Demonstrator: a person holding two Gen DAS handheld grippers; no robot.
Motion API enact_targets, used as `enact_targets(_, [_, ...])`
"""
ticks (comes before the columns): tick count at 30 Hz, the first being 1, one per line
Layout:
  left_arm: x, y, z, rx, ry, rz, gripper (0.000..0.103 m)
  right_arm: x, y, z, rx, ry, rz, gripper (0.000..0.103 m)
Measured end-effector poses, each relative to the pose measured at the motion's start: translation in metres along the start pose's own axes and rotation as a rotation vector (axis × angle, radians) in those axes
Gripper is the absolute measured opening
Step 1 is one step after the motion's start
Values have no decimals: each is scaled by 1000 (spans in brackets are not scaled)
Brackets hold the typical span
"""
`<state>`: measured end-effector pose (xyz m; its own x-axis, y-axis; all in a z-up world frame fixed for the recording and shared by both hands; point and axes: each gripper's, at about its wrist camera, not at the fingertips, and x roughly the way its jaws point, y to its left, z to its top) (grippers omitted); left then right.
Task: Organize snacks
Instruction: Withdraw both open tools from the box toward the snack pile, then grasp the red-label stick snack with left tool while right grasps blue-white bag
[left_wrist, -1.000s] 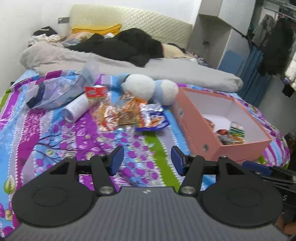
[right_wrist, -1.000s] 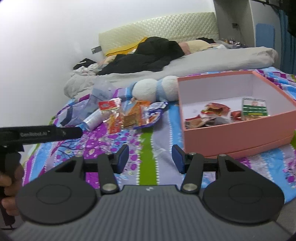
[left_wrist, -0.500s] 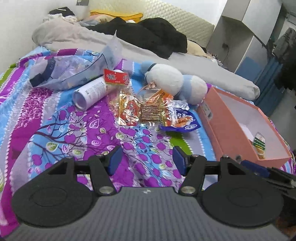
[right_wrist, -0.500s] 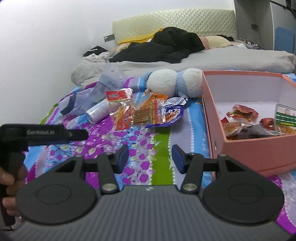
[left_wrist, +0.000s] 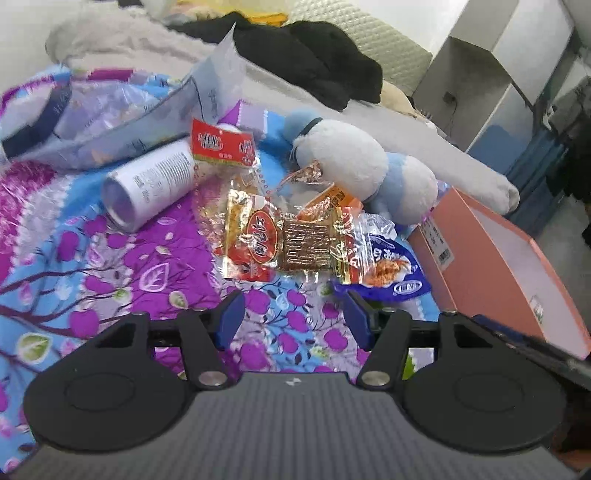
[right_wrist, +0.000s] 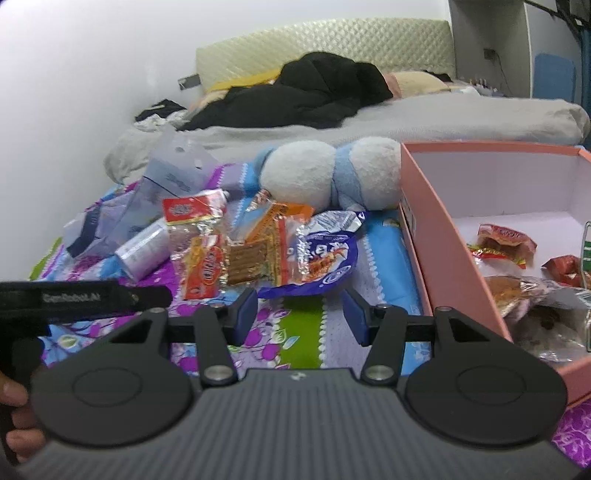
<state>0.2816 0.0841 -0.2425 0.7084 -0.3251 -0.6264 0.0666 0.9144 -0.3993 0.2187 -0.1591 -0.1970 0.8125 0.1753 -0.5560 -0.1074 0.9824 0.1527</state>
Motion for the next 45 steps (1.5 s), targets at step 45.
enact_targets(45, [125,4,49,285,49,113,62,123,-23,8,142,127,-7,26])
